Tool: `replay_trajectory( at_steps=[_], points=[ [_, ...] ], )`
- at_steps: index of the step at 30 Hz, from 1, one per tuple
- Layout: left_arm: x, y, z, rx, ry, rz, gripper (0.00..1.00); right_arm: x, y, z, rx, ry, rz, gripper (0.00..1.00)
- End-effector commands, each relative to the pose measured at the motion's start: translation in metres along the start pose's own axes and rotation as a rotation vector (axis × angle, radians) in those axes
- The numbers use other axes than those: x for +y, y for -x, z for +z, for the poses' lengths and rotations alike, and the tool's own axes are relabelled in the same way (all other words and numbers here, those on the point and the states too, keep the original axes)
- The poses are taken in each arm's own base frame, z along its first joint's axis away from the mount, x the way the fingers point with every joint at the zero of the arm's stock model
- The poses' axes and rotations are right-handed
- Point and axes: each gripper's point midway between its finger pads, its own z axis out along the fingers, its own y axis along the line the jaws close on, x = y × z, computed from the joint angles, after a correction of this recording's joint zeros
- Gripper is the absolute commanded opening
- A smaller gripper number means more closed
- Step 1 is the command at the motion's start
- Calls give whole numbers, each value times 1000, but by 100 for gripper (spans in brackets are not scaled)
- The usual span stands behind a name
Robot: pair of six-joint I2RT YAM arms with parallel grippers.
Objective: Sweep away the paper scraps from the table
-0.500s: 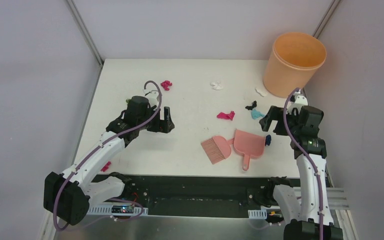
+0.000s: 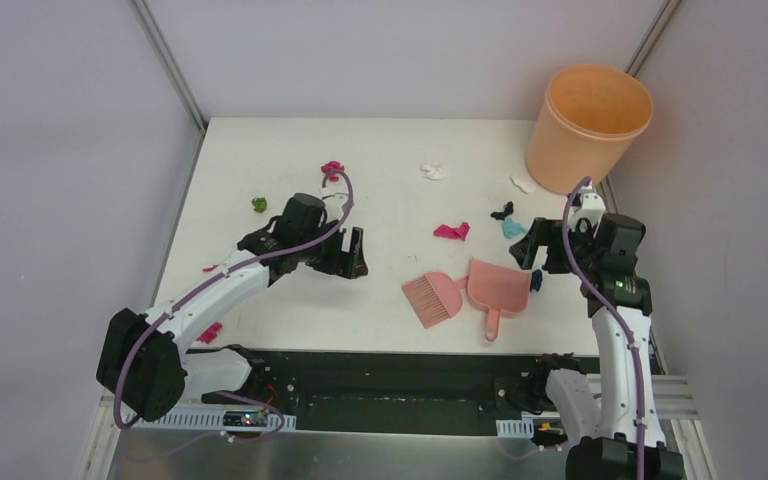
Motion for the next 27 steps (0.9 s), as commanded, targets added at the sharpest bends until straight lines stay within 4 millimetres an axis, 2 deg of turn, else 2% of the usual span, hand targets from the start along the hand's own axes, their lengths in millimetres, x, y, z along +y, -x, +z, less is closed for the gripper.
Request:
replay_trajectory(
  at_steps=[1,3,8,11,13,15,19,22,25,27],
  points=[
    [-44,-1,4,63,-72,54,81,14,9,-2,11,96,-5,100],
    [-52,-12,13,94,-17,71,81,20,6,-2,19,137,-17,100],
    [-89,-42,47,156,-13,108,76,18,10,-4,-11,120,-42,100],
    [-111,-47,62,151,12,165,74,9,18,-10,-75,41,-36,100],
    [-133,-49,70,126,-19,201,73,7,16,-11,-85,30,-59,100],
    [-146,-46,75,112,-22,204,72,3,12,-9,-77,18,-81,97],
    [-157,-29,96,58,-1,215,66,-3,12,-5,-53,-4,-67,95],
    [-159,-17,110,42,54,198,65,-2,10,-4,-43,11,-65,95],
    [-152,-19,119,55,109,161,61,-2,10,-5,-47,9,-70,95],
    [-145,-24,122,69,137,171,50,-2,10,-6,-52,8,-73,96]
  ],
)
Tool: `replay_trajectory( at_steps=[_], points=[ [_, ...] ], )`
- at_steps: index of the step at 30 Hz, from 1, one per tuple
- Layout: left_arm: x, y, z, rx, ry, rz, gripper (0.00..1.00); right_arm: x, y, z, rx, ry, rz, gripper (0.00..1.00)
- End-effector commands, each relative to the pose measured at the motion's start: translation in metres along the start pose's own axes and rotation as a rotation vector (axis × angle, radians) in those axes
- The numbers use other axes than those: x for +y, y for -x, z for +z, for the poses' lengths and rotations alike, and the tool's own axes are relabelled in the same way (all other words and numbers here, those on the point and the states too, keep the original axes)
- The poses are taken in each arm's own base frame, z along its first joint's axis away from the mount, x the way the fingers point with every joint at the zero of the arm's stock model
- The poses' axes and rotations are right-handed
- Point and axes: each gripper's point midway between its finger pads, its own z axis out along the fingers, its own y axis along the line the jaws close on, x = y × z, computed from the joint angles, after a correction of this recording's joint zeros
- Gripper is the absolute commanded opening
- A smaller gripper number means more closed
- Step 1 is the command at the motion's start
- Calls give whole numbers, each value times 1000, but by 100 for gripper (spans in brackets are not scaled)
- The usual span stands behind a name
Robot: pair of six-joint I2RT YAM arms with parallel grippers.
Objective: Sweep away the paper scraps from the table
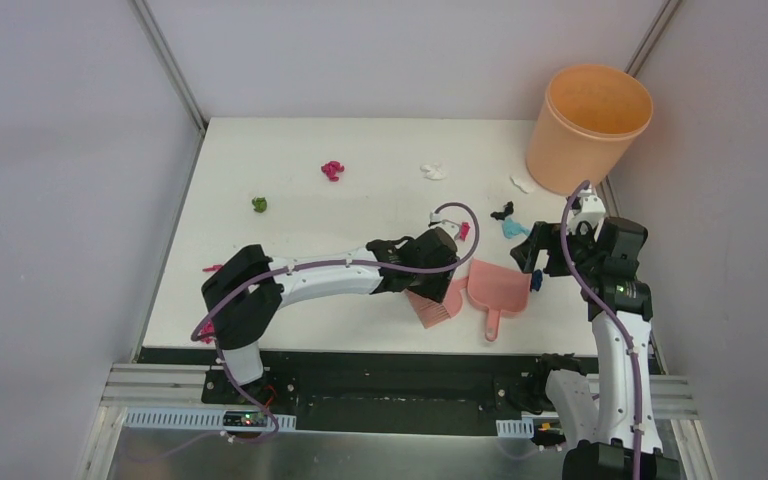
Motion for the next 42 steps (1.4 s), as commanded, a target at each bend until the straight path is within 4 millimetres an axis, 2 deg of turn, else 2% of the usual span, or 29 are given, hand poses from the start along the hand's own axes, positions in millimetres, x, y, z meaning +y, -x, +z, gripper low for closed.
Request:
replay_trajectory(
  at_steps=[1,2,3,8,13,17,19,21,23,29,34,39,42],
  points=[
    [10,9,6,-25,73,-30,45,-1,13,-4,-58,-10,-50,96],
    [10,6,7,-11,66,-5,38,-1,13,-4,-58,-10,-51,96],
    [10,2,8,6,60,12,37,-1,13,-4,-59,-9,-51,96],
    [6,-20,18,101,30,69,39,1,12,-3,-48,9,-52,96],
    [10,-31,29,134,45,81,39,-1,12,-3,-52,1,-56,96],
    [13,-34,33,142,53,97,30,1,12,-4,-64,8,-59,96],
    [12,-33,32,140,45,112,19,2,11,-4,-62,12,-58,96],
    [15,-33,26,141,51,130,7,2,11,-4,-60,12,-58,96],
    [19,-31,17,127,62,141,0,3,11,-5,-64,17,-60,96],
    [32,-24,-22,62,78,172,0,14,7,-3,-62,83,-49,96],
    [45,-13,-62,-54,92,168,0,37,4,-1,-50,227,-47,94],
    [34,-8,-82,-196,-43,171,0,53,7,9,79,312,11,91],
    [18,-1,-93,-276,-153,139,0,67,13,15,165,372,48,91]
  ],
)
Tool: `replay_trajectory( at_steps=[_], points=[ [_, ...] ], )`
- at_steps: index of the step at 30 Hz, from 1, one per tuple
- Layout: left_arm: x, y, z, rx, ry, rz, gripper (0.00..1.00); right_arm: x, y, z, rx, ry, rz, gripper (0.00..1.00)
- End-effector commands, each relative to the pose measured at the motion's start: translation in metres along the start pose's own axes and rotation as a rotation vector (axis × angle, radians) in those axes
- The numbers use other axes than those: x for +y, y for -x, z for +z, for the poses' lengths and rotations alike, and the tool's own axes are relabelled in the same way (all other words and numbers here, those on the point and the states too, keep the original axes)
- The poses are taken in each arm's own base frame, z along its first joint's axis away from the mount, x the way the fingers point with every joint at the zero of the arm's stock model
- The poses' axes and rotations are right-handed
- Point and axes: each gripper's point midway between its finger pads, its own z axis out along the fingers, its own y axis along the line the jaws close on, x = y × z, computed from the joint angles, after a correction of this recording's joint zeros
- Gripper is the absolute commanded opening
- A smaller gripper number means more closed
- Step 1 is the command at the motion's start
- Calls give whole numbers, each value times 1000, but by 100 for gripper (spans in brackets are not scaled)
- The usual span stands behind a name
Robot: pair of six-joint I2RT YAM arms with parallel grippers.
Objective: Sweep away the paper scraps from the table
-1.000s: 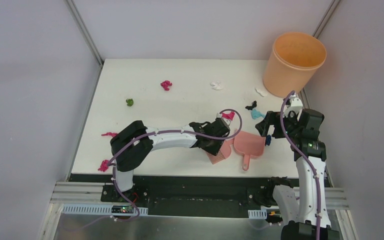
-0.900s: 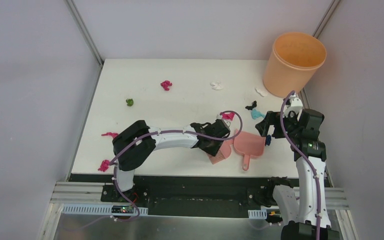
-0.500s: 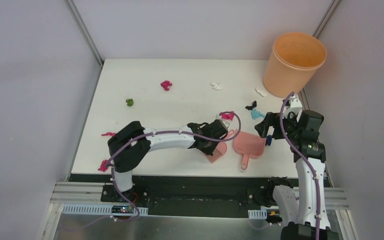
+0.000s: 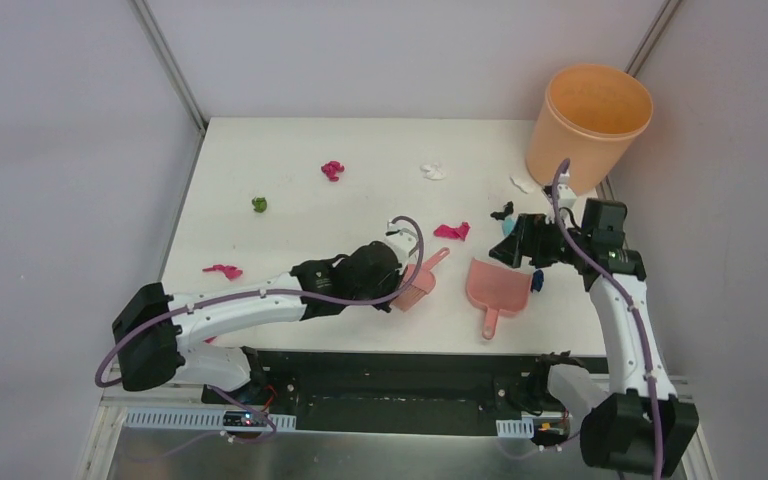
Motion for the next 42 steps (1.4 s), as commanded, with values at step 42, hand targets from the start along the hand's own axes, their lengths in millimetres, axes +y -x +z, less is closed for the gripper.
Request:
replay_trajectory(
  at_steps=[42],
  points=[
    [-89,67,-40,-439,-119,407,0,103,0,-5,315,558,406,82]
  ],
)
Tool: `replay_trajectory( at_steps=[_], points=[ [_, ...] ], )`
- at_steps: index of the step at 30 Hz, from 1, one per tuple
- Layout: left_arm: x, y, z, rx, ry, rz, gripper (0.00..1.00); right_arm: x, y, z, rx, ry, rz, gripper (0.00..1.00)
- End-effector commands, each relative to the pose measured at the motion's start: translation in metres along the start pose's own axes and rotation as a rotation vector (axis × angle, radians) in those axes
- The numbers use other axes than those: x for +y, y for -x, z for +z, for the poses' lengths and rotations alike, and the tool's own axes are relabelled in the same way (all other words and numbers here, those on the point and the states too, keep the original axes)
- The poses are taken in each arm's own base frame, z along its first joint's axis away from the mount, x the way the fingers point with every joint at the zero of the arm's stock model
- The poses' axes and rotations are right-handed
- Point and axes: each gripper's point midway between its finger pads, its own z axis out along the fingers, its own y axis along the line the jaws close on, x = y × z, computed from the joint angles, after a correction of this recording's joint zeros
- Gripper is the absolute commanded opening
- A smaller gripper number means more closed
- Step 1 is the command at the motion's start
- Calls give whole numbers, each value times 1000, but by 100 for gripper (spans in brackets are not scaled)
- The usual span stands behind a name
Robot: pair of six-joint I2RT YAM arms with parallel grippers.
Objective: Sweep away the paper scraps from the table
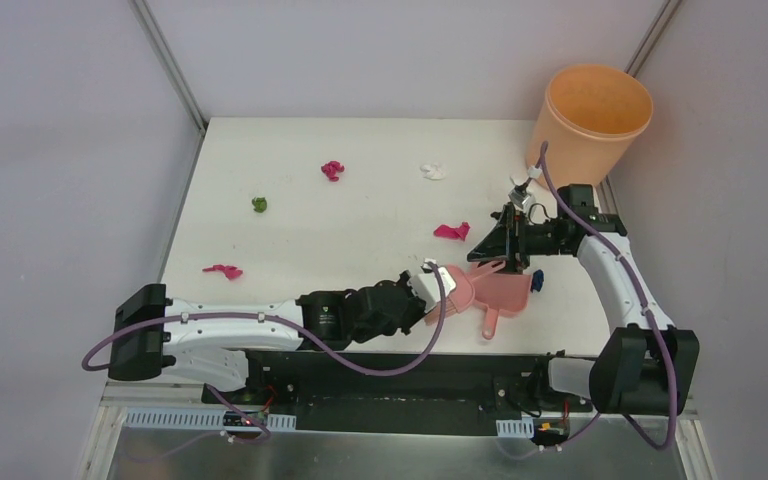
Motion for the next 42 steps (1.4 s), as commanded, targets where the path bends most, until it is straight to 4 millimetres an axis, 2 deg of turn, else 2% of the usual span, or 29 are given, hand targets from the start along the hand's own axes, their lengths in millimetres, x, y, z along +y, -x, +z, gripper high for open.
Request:
replay_trajectory(
  at_steps=[1,7,14,17,20,23,25,30,37,40,42],
  points=[
    [-2,28,4,-73,4,10,0,27,-2,-5,-20,112,-64,79],
    [0,26,6,-66,23,17,0,32,-7,-7,-29,122,-87,69],
    [7,28,6,-68,62,19,0,27,-11,-7,-50,88,-125,52],
    [4,29,5,-73,46,6,0,26,-9,-7,-69,70,-137,42],
    [4,28,5,-71,45,-1,0,25,-9,-8,-78,62,-145,36],
    [4,26,7,-64,47,0,0,23,-9,-7,-82,50,-149,35],
    [4,25,6,-63,51,-1,0,20,-8,-8,-91,26,-157,42],
    [13,25,3,-67,94,3,0,12,-9,-8,-97,-18,-176,45],
    [11,22,5,-58,82,4,0,12,-8,-8,-104,-15,-189,28],
    [9,18,8,-48,78,5,0,12,-8,-8,-104,-17,-189,18],
    [8,17,9,-44,77,7,0,11,-8,-8,-106,-21,-197,8]
  ],
)
